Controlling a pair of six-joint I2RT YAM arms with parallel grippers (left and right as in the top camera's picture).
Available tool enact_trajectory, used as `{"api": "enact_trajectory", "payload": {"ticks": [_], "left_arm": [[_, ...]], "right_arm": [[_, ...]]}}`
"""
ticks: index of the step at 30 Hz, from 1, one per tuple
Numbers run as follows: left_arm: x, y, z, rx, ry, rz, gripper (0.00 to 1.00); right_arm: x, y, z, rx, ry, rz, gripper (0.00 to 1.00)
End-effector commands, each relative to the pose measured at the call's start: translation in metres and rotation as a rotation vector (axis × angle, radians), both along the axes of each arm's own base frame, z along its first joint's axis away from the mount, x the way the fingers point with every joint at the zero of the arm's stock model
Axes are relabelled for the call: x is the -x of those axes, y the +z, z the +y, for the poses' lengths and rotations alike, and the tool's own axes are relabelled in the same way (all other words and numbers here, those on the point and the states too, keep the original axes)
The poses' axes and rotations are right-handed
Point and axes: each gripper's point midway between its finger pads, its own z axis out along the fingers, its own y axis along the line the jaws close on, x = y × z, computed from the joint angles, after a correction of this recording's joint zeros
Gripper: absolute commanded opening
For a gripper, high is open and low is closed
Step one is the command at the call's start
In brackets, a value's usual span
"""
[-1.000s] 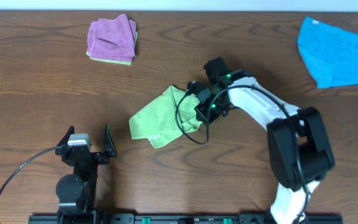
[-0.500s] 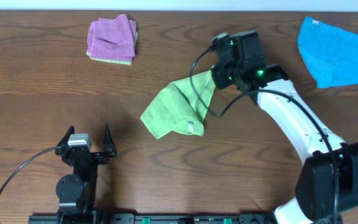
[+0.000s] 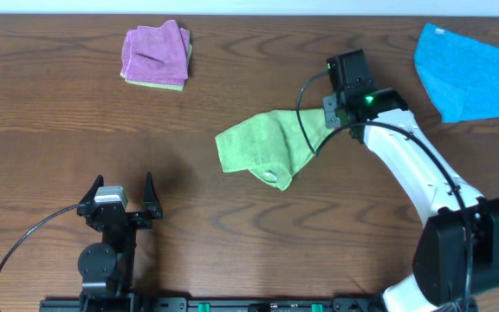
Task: Fold the cloth
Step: 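Drag the green cloth rightward with the right gripper to spread it, then pull the green cloth corner outward with the right gripper to flatten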
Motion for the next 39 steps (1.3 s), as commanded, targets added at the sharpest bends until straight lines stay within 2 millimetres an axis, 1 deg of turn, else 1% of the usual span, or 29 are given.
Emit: {"api": "enact_trajectory", "payload": {"ticks": [1, 5, 8, 11, 15, 17, 19, 22, 24, 29, 32, 37, 39], "left_arm": [[0.002, -0.018, 0.0, 0.002, 0.004, 0.064, 0.95], [0.002, -0.018, 0.0, 0.002, 0.004, 0.064, 0.95], [0.002, -0.018, 0.0, 0.002, 0.004, 0.064, 0.95], [0.002, -0.018, 0.0, 0.002, 0.004, 0.064, 0.95], [0.002, -0.018, 0.0, 0.002, 0.004, 0.064, 0.95], [0.002, -0.018, 0.0, 0.002, 0.004, 0.064, 0.95], [0.002, -0.018, 0.0, 0.002, 0.004, 0.064, 0.95], [0.002, -0.018, 0.0, 0.002, 0.004, 0.064, 0.95], [0.002, -0.018, 0.0, 0.002, 0.004, 0.064, 0.95], [0.002, -0.018, 0.0, 0.002, 0.004, 0.064, 0.95], [0.002, -0.018, 0.0, 0.002, 0.004, 0.064, 0.95], [0.002, -0.018, 0.0, 0.002, 0.004, 0.064, 0.95], [0.002, -0.018, 0.0, 0.002, 0.004, 0.064, 0.95]], "right_arm": [[0.014, -0.024, -0.02, 0.058, -0.086, 0.044, 0.01], [0.032, -0.045, -0.044, 0.092, -0.224, 0.052, 0.01], [0.052, -0.06, -0.052, 0.101, -0.275, 0.102, 0.01], [0.072, -0.068, -0.062, 0.13, -0.348, 0.143, 0.01], [0.089, -0.072, -0.074, 0.163, -0.416, 0.176, 0.01], [0.092, -0.076, -0.074, 0.15, -0.419, 0.191, 0.01], [0.095, -0.079, -0.07, 0.115, -0.414, 0.217, 0.01], [0.109, -0.086, -0.062, 0.052, -0.453, 0.275, 0.01], [0.119, -0.086, -0.063, 0.049, -0.503, 0.298, 0.01], [0.129, -0.088, -0.061, 0.035, -0.519, 0.341, 0.01], [0.143, -0.086, -0.066, 0.061, -0.555, 0.384, 0.01], [0.157, -0.087, -0.081, 0.152, -0.582, 0.389, 0.01], [0.163, -0.091, -0.082, 0.156, -0.59, 0.403, 0.01]]}}
